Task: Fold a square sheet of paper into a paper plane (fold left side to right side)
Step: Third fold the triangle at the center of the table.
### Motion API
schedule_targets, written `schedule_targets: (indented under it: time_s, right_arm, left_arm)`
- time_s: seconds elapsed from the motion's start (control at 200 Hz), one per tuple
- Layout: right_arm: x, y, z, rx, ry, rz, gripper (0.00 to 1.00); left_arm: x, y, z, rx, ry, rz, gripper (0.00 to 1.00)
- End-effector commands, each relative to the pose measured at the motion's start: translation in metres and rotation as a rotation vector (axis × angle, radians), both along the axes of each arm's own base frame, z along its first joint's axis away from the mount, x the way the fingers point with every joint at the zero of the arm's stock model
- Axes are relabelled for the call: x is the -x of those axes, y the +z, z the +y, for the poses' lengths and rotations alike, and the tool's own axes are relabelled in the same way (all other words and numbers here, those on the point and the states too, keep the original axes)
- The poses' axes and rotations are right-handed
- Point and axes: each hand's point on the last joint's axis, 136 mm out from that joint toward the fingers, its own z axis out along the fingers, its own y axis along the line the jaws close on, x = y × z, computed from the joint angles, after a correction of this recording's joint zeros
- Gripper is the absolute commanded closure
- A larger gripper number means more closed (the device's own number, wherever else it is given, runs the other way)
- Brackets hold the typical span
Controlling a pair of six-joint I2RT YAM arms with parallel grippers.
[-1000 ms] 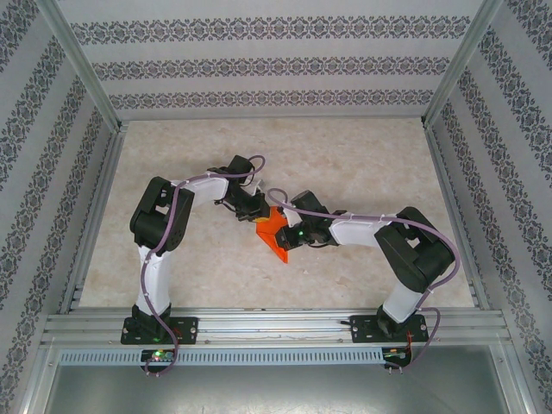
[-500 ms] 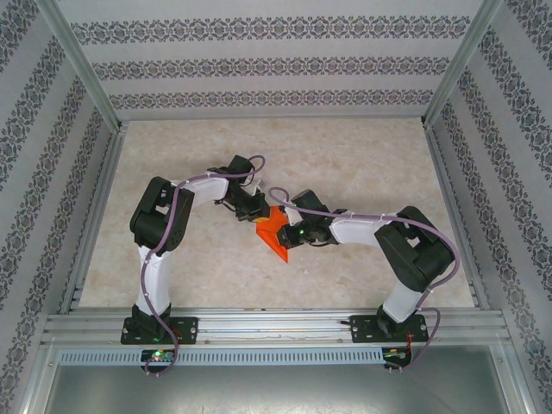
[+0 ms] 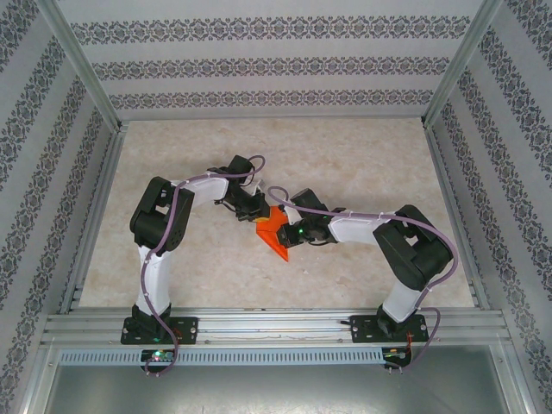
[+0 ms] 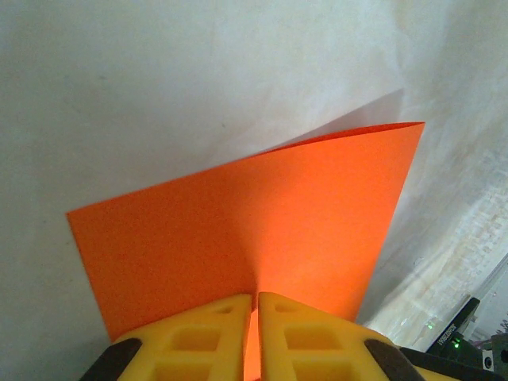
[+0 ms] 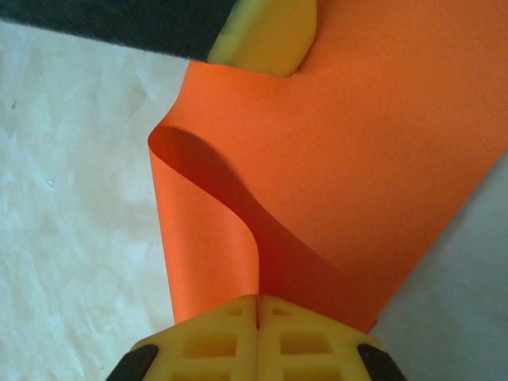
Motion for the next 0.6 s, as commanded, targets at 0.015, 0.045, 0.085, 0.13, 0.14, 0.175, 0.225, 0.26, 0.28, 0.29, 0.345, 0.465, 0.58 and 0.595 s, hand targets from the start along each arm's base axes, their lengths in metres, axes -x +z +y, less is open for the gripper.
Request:
schedule_targets:
  time_s: [0.015,0.045,0.085,0.13,0.14,0.175,0.225,0.26,0.28,0.29,0.345,0.465,0.58,0.595]
  right_arm:
    - [-0.0065,-0.0005,-0.0008,0.014,-0.004,-0.01,1.0]
    - [-0.0058,-0.0014,-0.001,0.017,-0.003,-0.008,1.0]
    - [-0.0057,-0.0021,-0.0018,0.019,-0.004,-0.008,1.0]
    - [-0.0055,-0.0021,-0.0022,0.021,-0.005,-0.008,1.0]
    - [-0.0055,-0.0024,-0.0025,0.022,-0.005,-0.009,1.0]
    - [-0.0054,-0.0023,-0.0031,0.023,-0.006,-0.01,1.0]
    - [-0.0051,-0.0021,-0.0034,0.023,-0.006,-0.011,1.0]
    - [-0.0047,-0.002,-0.0035,0.023,-0.006,-0.011,1.0]
    - [-0.0039,-0.0024,-0.0036,0.023,-0.004,-0.008,1.0]
    - [-0.0038,-0.0017,-0.0029,0.02,-0.001,-0.009,1.0]
    - [-0.0023,-0.0009,-0.0023,0.017,0.006,-0.003,1.0]
    - [-0.0008,-0.0055,-0.005,0.036,0.004,0.002,1.0]
    - [0.0006,-0.0092,-0.0041,0.037,0.008,0.016,1.0]
    - [0.0011,-0.0099,-0.0043,0.039,0.008,0.018,1.0]
  left_arm:
    - [0.0234,-0.0325,0.0168,-0.137,-0.01,0.091,0.86]
    - [0.0236,-0.0327,0.0168,-0.138,-0.011,0.092,0.86]
    - [0.0235,-0.0326,0.0171,-0.138,-0.01,0.092,0.86]
    - [0.0236,-0.0328,0.0168,-0.137,-0.011,0.092,0.86]
    - [0.0233,-0.0328,0.0172,-0.137,-0.009,0.092,0.86]
    - [0.0245,-0.0334,0.0166,-0.139,-0.012,0.095,0.86]
    - [0.0244,-0.0334,0.0167,-0.139,-0.013,0.094,0.86]
    - [0.0241,-0.0331,0.0164,-0.139,-0.013,0.093,0.86]
    - [0.0241,-0.0331,0.0167,-0.139,-0.012,0.095,0.86]
    - [0.0242,-0.0331,0.0167,-0.139,-0.012,0.094,0.86]
    - [0.0241,-0.033,0.0164,-0.139,-0.013,0.093,0.86]
    - [0.0243,-0.0331,0.0165,-0.139,-0.013,0.095,0.86]
    - [0.0238,-0.032,0.016,-0.137,-0.012,0.093,0.86]
    - [0.0238,-0.0319,0.0163,-0.137,-0.013,0.093,0.86]
